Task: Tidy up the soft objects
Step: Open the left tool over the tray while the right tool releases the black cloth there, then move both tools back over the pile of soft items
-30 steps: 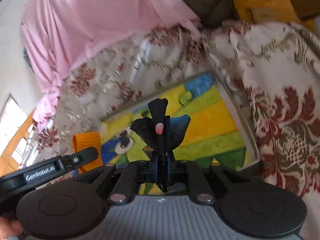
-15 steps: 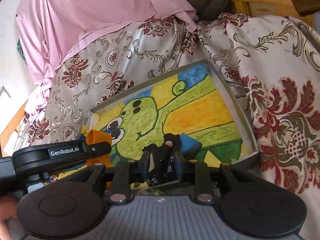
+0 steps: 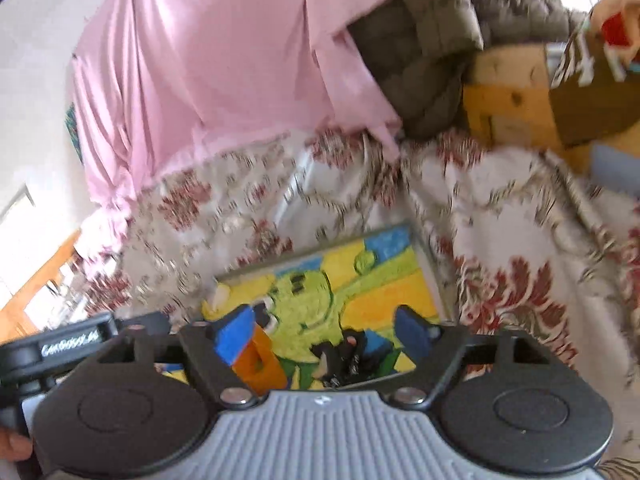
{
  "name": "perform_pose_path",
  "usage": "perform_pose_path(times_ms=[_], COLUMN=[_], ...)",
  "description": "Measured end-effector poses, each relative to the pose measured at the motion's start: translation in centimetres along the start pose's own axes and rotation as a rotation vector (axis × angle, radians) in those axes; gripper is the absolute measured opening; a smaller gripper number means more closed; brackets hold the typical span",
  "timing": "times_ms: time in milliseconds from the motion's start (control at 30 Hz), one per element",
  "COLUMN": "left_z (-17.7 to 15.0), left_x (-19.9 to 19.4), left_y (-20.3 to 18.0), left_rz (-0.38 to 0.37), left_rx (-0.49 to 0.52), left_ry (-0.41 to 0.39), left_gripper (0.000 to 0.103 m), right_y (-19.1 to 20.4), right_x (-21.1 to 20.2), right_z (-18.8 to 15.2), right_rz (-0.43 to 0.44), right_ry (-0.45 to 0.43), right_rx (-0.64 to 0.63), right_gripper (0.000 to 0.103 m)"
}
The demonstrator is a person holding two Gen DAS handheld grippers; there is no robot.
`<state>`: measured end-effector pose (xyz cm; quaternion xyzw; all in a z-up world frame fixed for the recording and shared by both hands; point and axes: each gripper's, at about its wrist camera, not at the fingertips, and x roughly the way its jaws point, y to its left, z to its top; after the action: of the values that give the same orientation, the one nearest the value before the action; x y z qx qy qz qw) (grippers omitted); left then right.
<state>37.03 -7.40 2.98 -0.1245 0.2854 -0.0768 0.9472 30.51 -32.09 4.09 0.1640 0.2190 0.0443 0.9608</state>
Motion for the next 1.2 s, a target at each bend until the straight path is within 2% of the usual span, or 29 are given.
perform_pose_path(times_ms=[133, 167, 300, 533, 700, 867, 1200], left_z=[-0.4, -0.5, -1.5, -4.1, -6.7, -9.2, -13.1], left_x=[-5.0, -6.1, -10.6, -17.2, -21.2, -24.3, -27.1], left_y=[0.1, 0.2, 0.1, -0.1, 0.4, 1.7, 5.1], left_rz=[-0.012, -0.016, -0.027, -0.040, -0.036, -0.039, -0.039], left_rx=[0.010, 0.008, -0.005, 0.022, 0.079, 0.123, 0.189], left_ry=[-0.082, -0.102, -0.182, -0.275, -0.320, -0.326, -0.249], left_gripper=[0.088, 0.093, 0.102, 0.102, 0.102, 0.102, 0.102], right_y=[0.3, 0.5, 1.2, 3.4, 5.7, 7.0, 9.5], right_x=[-4.0, -4.8, -8.4, -14.0, -17.8, -19.6, -20.9], right_z=[0.1, 0.0, -0.8, -3.4, -6.6, -9.1, -13.9], right_rz=[0.032, 0.035, 0.045, 0.092, 0.048, 0.063, 0.057], right_ry=[-0.071, -0.085, -0.147, -0.241, -0.370, -0.340, -0.202], right_rx=[0.014, 0.013, 0.002, -0.051, -0.171, -0.204, -0.293], right_gripper=[0.099, 0.102, 0.103, 0.103, 0.103, 0.103, 0.103])
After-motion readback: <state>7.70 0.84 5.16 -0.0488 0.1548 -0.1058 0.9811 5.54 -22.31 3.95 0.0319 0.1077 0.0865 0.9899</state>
